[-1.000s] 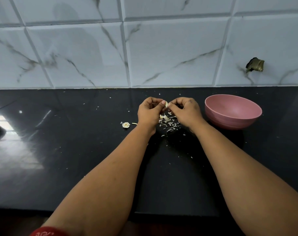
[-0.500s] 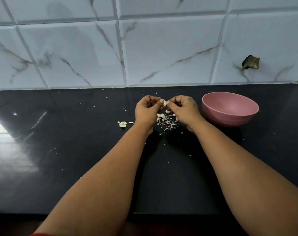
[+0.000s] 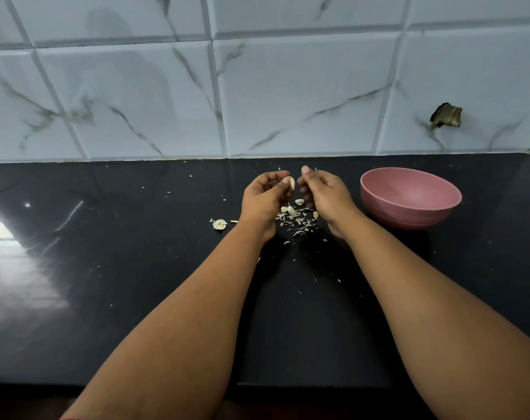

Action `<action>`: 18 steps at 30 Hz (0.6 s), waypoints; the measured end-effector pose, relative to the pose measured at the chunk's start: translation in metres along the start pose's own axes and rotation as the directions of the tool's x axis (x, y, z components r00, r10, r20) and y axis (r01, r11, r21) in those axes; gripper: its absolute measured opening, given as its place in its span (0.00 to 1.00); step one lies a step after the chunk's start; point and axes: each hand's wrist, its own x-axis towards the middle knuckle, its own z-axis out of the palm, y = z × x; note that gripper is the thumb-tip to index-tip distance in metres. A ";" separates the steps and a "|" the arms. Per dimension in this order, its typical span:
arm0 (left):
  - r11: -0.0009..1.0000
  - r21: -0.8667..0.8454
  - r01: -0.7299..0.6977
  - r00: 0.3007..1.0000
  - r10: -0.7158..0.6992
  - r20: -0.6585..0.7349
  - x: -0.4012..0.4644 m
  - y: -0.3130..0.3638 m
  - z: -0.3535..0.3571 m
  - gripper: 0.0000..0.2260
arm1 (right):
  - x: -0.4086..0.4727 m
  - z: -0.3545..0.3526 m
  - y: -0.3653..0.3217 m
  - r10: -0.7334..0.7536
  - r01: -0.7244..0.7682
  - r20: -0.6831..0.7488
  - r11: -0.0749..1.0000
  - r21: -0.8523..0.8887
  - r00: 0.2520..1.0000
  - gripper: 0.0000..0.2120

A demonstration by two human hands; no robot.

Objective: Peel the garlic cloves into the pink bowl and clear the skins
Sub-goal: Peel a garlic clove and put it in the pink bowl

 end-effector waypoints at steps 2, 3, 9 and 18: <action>0.999 -0.037 -0.004 1.000 0.004 0.007 0.000 0.000 0.000 0.06 | -0.002 -0.002 0.002 -0.035 0.034 0.034 0.999 0.025 0.999 0.03; 0.999 -0.043 -0.009 1.000 0.010 0.011 0.000 0.000 0.000 0.06 | -0.003 -0.003 0.003 -0.048 0.047 0.038 0.998 0.034 0.998 0.02; 0.999 -0.013 -0.035 0.998 0.036 0.052 0.000 0.000 0.000 0.06 | -0.003 -0.008 -0.001 -0.137 0.137 -0.036 0.990 0.014 0.990 0.05; 0.998 0.050 -0.044 0.997 0.041 0.063 0.000 -0.001 -0.002 0.12 | 0.001 -0.007 0.005 -0.227 0.223 0.003 0.954 -0.203 0.974 0.09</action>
